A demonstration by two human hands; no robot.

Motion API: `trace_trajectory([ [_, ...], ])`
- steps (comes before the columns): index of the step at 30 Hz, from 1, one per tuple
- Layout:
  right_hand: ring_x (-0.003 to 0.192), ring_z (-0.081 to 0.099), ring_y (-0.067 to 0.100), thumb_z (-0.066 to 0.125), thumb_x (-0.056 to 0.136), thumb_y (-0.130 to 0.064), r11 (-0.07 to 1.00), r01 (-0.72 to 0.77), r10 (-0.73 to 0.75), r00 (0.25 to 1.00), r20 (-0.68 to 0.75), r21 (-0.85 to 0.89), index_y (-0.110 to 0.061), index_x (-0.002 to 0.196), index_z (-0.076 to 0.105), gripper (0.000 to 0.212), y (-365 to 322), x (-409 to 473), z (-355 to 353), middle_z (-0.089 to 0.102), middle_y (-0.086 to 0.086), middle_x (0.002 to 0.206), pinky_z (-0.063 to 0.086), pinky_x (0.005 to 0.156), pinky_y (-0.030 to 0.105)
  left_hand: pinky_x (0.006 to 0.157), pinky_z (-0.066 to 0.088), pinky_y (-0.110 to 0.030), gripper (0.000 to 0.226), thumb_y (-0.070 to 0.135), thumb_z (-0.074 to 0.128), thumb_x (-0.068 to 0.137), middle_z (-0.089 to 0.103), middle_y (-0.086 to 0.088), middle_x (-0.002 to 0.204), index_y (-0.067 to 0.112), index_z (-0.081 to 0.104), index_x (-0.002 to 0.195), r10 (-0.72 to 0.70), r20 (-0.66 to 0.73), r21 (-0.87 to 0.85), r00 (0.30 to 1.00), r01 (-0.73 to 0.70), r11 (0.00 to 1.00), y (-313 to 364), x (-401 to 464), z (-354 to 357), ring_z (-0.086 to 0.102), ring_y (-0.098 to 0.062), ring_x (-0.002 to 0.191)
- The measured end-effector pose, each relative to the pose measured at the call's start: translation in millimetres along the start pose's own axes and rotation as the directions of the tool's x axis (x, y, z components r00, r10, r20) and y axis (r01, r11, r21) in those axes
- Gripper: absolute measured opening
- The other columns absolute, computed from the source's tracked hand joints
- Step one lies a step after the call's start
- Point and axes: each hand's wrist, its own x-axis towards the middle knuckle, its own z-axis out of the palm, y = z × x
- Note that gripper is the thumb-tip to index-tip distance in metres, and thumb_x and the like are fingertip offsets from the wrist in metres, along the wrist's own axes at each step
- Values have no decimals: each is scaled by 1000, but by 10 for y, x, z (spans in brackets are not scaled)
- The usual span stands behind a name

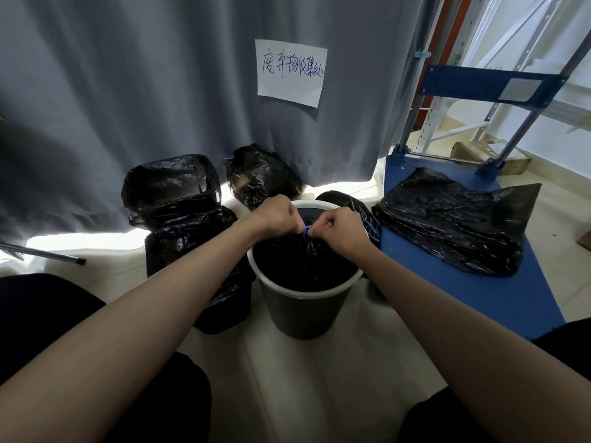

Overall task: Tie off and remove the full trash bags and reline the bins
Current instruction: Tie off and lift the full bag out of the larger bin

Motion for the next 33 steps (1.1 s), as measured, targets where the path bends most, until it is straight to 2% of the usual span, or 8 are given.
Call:
trace_trajectory([
  [3,73,64,15,70,79,-8,999,5,-4,999,43,-32,-22,56,61,28,-27,-10,-12,68,-1,68,51,65,26,95,49,-40,14,16,59,88,72,-4,102,19,73,85,57,-68,296,996,-34,955,53,-28,36,64,-24,100],
  [5,75,66,16,69,79,-6,998,25,-21,998,65,-54,-19,57,60,27,-29,-15,-12,73,6,77,52,66,28,94,47,-40,20,16,53,90,70,-5,104,15,72,94,93,-107,387,990,-45,921,77,-56,72,62,-27,101],
  [7,79,68,18,68,79,-5,998,34,-29,997,76,-59,-16,58,61,25,-20,-19,-12,74,10,81,51,67,24,94,44,-37,20,13,51,90,69,-4,105,15,70,91,135,-139,445,981,-60,894,77,-59,90,61,-27,102],
  [11,66,62,14,68,78,-2,995,47,-36,991,126,-87,-7,59,63,20,50,-6,20,69,9,70,47,60,21,88,37,-35,21,5,53,86,67,-2,102,24,60,79,225,-195,518,955,-94,850,47,-38,99,60,-26,100],
  [15,66,61,12,74,74,-5,995,46,-30,984,175,-89,-1,69,70,8,125,11,46,71,8,72,46,65,22,89,38,-38,13,9,54,86,63,-5,103,21,55,84,292,-245,557,924,-112,823,-48,6,137,60,-28,97],
  [20,64,58,11,74,75,-7,990,44,-16,978,209,-134,-8,64,68,12,133,18,56,67,3,68,44,62,20,86,37,-36,14,9,54,86,62,-4,101,18,62,92,368,-274,610,889,-135,781,-91,64,188,59,-26,91],
  [25,64,55,10,74,76,-6,986,46,1,961,278,-162,-18,54,56,31,116,7,34,60,-2,63,43,66,23,87,37,-36,13,10,54,87,60,-3,103,19,61,94,388,-277,615,879,-148,775,-123,87,204,59,-24,93],
  [33,74,58,16,72,77,-7,977,70,-7,954,299,-201,-18,57,56,28,92,12,15,63,3,71,51,74,31,89,39,-37,13,12,53,90,61,-3,102,18,63,96,364,-308,569,879,-136,811,-136,105,210,60,-24,94],
])
